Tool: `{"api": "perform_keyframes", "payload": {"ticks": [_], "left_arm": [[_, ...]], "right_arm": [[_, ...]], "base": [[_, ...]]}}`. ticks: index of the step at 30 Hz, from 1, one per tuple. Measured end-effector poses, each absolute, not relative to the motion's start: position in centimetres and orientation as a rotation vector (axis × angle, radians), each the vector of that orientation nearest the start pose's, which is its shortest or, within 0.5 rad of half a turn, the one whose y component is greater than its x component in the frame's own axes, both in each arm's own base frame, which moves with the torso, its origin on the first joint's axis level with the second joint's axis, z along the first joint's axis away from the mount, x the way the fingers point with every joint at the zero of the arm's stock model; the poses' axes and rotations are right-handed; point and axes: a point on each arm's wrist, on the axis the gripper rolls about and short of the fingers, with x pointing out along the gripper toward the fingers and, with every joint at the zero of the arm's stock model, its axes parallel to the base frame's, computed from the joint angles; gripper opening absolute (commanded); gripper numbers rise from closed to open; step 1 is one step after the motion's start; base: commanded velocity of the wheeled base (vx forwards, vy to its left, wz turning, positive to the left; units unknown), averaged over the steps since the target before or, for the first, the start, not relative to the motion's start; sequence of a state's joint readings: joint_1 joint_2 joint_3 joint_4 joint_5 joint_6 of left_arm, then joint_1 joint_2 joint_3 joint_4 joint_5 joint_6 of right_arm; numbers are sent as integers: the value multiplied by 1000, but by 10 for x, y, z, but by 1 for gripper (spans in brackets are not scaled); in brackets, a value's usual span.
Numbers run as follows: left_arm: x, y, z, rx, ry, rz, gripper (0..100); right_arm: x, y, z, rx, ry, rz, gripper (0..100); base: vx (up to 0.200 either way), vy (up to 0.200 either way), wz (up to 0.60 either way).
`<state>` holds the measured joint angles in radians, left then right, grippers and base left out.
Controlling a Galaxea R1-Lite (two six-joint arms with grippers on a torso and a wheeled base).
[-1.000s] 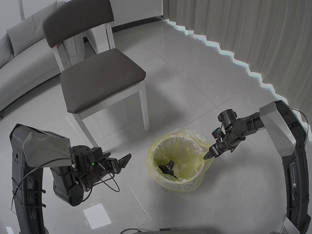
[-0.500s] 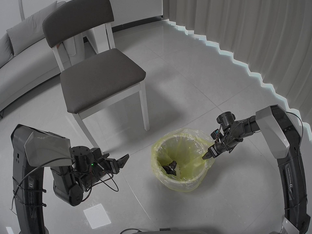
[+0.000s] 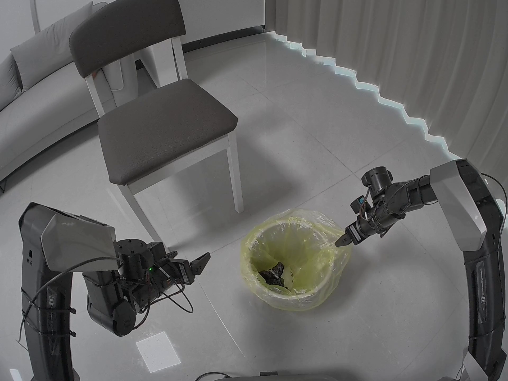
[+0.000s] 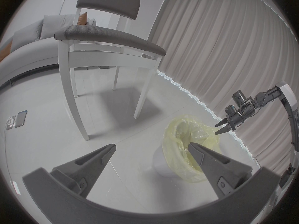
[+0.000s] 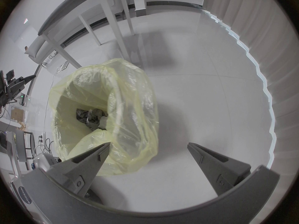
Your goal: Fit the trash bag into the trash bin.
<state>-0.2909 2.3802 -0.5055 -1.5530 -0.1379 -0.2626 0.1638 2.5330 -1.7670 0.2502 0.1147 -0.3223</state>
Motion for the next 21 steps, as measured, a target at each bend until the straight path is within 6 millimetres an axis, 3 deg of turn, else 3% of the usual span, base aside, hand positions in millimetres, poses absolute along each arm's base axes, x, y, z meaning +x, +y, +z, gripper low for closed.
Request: {"api": "perform_keyframes", "payload": {"ticks": [4, 10, 21], "left_arm": [[319, -99, -15, -231, 376, -374, 100], [319, -99, -15, -230, 376, -373, 100], [320, -98, -14, -230, 372, -368, 100]], "right_arm": [[474, 65, 17, -306, 975, 389, 100], [482, 63, -1, -304, 988, 386, 100], [498, 84, -49, -323, 1015, 422, 100]], "base": [[0, 0, 0], [0, 0, 0], [0, 0, 0]]}}
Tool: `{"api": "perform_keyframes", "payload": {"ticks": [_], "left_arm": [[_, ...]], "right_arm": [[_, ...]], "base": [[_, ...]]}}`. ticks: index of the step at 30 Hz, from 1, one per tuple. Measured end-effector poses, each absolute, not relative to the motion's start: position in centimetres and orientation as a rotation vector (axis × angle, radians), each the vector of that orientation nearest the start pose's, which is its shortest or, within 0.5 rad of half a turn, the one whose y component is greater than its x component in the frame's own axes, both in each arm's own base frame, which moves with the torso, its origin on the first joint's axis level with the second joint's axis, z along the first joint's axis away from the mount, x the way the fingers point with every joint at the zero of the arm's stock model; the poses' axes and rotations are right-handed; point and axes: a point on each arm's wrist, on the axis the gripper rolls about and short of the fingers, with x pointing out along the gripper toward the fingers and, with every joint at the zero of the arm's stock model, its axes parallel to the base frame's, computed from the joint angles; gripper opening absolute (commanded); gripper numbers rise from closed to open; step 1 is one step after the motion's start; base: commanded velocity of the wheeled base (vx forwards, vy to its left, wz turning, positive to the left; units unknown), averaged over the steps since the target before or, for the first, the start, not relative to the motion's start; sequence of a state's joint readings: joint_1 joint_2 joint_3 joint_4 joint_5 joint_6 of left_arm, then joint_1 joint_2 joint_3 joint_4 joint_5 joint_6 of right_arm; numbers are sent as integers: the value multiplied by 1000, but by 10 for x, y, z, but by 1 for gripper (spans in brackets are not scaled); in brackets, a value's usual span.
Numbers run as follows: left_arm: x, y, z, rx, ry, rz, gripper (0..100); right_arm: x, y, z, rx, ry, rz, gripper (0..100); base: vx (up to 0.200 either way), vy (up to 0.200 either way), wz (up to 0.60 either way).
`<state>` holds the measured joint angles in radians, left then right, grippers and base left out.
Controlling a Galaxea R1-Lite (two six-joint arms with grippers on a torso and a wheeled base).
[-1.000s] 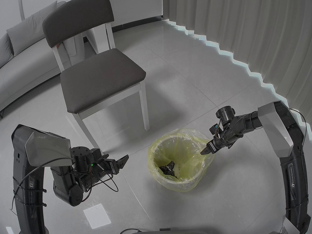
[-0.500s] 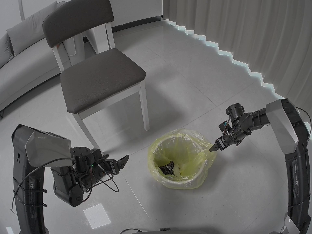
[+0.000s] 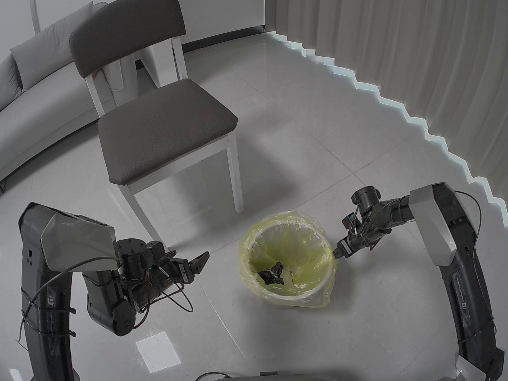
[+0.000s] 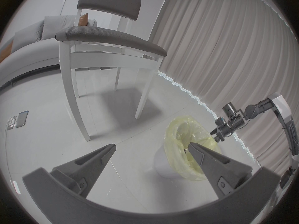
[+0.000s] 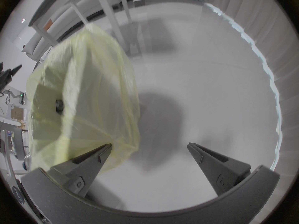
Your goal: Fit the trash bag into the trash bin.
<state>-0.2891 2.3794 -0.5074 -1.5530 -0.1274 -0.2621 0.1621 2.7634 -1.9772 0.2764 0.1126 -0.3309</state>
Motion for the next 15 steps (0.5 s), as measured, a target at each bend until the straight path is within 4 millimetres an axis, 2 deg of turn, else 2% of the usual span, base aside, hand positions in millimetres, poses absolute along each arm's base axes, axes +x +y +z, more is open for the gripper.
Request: {"api": "perform_keyframes", "payload": {"ticks": [3, 7, 9, 15], "left_arm": [[320, -98, -14, -231, 371, -368, 100], [320, -97, -14, -232, 370, -367, 100], [320, -97, -13, -232, 369, -367, 100], [320, -97, -10, -235, 359, -372, 100]], "right_arm": [[491, 90, -64, -330, 1101, 446, 100], [486, 89, -68, -329, 1167, 451, 100], [487, 86, -61, -327, 1159, 443, 100], [486, 72, -20, -315, 1104, 409, 100]], "base": [[0, 0, 0], [0, 0, 0], [0, 0, 0], [0, 0, 0]]}}
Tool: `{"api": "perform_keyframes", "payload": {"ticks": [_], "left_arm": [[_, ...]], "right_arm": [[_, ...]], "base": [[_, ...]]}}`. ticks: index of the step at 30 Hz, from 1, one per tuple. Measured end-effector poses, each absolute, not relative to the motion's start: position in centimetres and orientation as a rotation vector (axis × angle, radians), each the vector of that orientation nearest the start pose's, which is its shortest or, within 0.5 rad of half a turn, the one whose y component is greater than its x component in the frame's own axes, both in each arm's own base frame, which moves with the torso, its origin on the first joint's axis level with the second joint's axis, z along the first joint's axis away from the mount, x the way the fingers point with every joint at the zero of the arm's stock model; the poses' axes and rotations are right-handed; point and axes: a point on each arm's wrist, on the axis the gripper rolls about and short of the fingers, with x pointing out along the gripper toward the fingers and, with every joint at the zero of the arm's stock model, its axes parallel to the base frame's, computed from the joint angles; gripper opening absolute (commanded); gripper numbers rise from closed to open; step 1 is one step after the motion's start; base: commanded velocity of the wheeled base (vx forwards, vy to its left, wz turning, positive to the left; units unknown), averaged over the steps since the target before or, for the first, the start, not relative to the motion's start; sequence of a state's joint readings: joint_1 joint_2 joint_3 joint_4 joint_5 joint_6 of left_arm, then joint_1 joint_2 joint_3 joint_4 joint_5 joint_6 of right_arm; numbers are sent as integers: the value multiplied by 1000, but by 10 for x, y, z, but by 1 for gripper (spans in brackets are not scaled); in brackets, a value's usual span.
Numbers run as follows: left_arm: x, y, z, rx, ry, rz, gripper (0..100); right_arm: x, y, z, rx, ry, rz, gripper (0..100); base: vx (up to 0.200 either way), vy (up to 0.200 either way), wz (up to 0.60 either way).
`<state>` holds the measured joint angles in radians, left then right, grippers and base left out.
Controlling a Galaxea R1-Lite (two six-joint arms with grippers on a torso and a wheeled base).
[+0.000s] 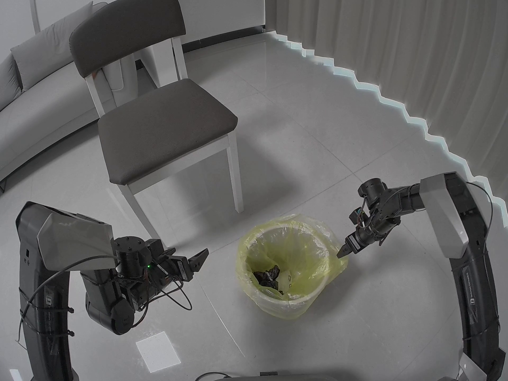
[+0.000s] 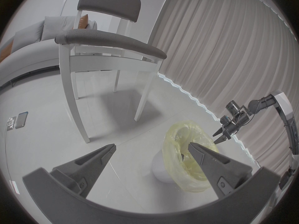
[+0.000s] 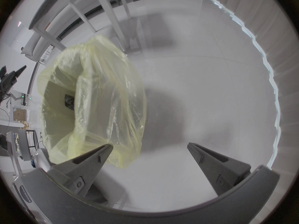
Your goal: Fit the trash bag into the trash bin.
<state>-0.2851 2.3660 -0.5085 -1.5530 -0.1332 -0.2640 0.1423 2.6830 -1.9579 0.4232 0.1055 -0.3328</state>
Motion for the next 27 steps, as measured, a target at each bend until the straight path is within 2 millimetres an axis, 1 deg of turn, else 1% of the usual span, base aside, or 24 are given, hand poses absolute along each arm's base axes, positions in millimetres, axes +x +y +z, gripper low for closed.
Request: {"api": "perform_keyframes", "payload": {"ticks": [4, 6, 10, 12, 14, 15, 17, 18, 20, 23, 24, 27], "left_arm": [[321, -98, -6, -237, 346, -379, 100], [321, -99, -4, -237, 341, -383, 100], [322, -100, 1, -238, 324, -392, 100], [322, -100, 5, -240, 312, -398, 100], [321, -100, 14, -243, 288, -408, 100], [321, -99, 16, -243, 283, -410, 100], [320, -98, 25, -246, 258, -415, 100], [318, -97, 32, -247, 243, -422, 100], [315, -95, 40, -248, 223, -426, 100], [306, -90, 58, -250, 184, -430, 100], [304, -88, 63, -250, 175, -431, 100], [292, -81, 80, -250, 135, -430, 100]], "right_arm": [[478, 59, 16, -301, 1072, 385, 100], [473, 55, 28, -298, 1064, 378, 100], [456, 46, 63, -287, 1031, 362, 100], [446, 42, 77, -281, 1010, 356, 100], [431, 40, 97, -276, 965, 352, 100], [428, 40, 100, -276, 953, 351, 100], [413, 37, 117, -272, 897, 343, 100], [401, 35, 130, -268, 847, 334, 100], [388, 34, 144, -262, 798, 324, 100], [356, 32, 171, -248, 692, 303, 100], [347, 31, 177, -244, 667, 299, 100], [312, 28, 198, -227, 573, 280, 100]], "base": [[0, 0, 0], [0, 0, 0], [0, 0, 0], [0, 0, 0], [0, 0, 0], [0, 0, 0], [0, 0, 0], [0, 0, 0], [0, 0, 0], [0, 0, 0], [0, 0, 0], [0, 0, 0]]}}
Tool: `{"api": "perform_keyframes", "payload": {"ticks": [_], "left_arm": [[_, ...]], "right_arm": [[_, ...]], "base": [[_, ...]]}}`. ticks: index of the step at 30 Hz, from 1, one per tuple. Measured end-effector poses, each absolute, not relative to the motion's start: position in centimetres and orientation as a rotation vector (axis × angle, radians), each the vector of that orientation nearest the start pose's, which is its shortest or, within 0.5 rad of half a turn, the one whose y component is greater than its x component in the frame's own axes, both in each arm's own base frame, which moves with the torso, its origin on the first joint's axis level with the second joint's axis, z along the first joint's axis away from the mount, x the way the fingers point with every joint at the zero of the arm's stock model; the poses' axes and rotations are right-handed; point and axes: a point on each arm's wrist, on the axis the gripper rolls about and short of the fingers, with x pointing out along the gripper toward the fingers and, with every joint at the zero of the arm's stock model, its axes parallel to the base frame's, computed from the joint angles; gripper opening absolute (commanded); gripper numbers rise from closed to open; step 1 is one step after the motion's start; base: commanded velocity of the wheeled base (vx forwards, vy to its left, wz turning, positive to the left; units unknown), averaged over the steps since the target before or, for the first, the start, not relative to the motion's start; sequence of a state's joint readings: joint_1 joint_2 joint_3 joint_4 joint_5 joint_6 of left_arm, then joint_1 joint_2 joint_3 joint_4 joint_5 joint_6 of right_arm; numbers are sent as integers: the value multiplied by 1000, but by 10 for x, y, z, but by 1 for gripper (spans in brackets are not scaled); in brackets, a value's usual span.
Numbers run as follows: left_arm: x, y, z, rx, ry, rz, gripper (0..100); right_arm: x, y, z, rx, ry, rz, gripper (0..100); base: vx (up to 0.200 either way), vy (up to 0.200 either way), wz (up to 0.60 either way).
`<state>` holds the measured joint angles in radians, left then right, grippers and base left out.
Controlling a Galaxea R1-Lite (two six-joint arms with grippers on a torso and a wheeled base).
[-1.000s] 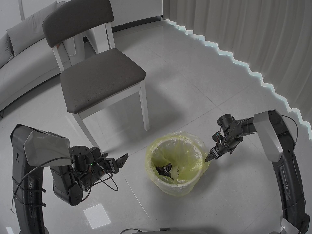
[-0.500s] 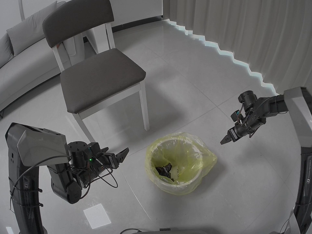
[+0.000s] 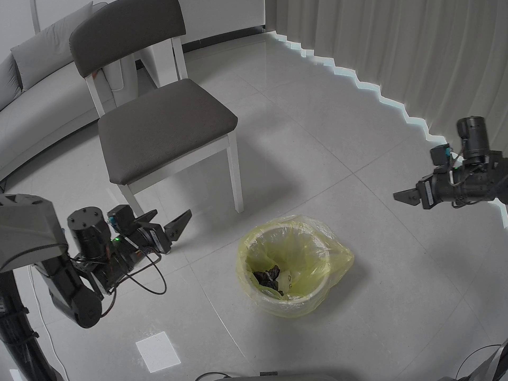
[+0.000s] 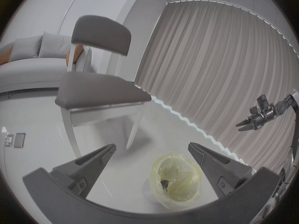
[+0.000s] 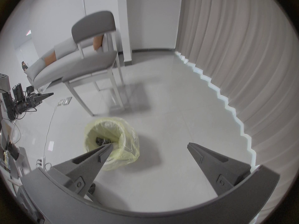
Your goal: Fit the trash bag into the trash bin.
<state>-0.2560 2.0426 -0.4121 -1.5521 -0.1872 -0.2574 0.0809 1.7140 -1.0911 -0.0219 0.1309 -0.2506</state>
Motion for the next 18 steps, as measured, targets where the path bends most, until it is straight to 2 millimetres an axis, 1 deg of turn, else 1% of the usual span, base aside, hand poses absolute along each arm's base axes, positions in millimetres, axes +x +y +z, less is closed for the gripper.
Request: {"api": "perform_keyframes", "payload": {"ticks": [3, 4, 8, 9, 13, 18], "left_arm": [[278, -72, 100, -251, 88, -431, 100], [275, -70, 105, -251, 82, -430, 100], [255, -58, 128, -250, 55, -423, 100], [251, -56, 133, -250, 51, -421, 100], [223, -46, 156, -250, 40, -413, 100], [183, -36, 178, -250, 36, -406, 100]], "right_arm": [[270, 24, 217, -208, 480, 260, 100], [260, 24, 220, -203, 460, 256, 100], [205, 18, 233, -181, 354, 236, 100], [195, 17, 234, -177, 338, 233, 100], [141, 12, 237, -160, 254, 218, 100], [83, 7, 228, -133, 172, 216, 100]], "base": [[0, 0, 0], [0, 0, 0], [0, 0, 0], [0, 0, 0], [0, 0, 0], [0, 0, 0]]}}
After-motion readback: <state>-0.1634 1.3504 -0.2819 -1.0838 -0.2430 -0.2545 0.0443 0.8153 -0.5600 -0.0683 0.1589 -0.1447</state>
